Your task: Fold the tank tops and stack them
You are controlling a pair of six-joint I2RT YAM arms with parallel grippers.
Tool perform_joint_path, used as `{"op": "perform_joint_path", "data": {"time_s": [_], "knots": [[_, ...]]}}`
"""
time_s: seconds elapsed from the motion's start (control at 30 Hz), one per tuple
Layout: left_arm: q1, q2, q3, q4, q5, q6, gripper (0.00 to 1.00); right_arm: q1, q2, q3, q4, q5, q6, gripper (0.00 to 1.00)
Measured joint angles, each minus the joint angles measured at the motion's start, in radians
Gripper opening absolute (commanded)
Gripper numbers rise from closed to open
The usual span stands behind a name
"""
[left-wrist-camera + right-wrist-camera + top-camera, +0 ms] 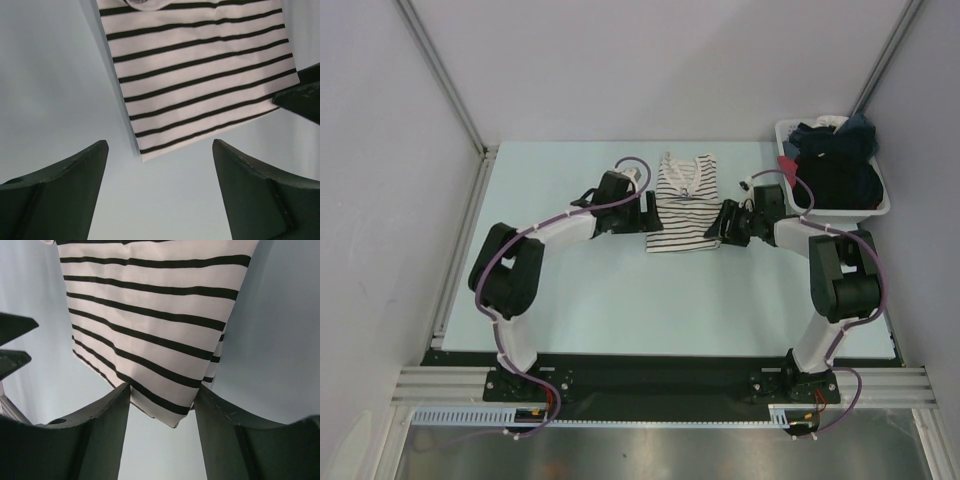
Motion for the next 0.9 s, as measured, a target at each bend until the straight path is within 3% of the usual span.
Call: {"op": "perform_joint_path", "data": {"time_s": [0.1,0.13,0.2,0.3,0.57,0.8,0.9], "knots": [[-0.003,0.062,0.075,-0.006,0.006,0.003,0.9,0.0,0.014,-0.001,0.018,-0.02,0.0,0.48],[-0.004,0.079,0.098,-0.008,0.01,0.004,0.9,0.0,0.013,-0.001,0.019,-0.022,-0.001,0.37],[-0.009,0.107,0.139,-0.014,0.018,0.009,0.89,0.0,0.013,-0.001,0.027,-0.027,-0.003,0.3],[-0.024,0.143,0.2,-0.02,0.024,0.01,0.89,0.0,0.013,-0.002,0.015,-0.026,0.002,0.3],[-0.047,0.19,0.251,-0.027,0.028,0.009,0.88,-0.001,-0.028,-0.118,0.003,-0.026,0.037,0.54],[-0.047,0.207,0.277,-0.049,0.019,0.01,0.87,-0.002,-0.043,-0.136,0.006,-0.041,0.041,0.52],[-0.047,0.217,0.293,-0.058,0.018,0.01,0.86,-0.005,-0.043,-0.136,0.004,-0.037,0.043,0.39]]}}
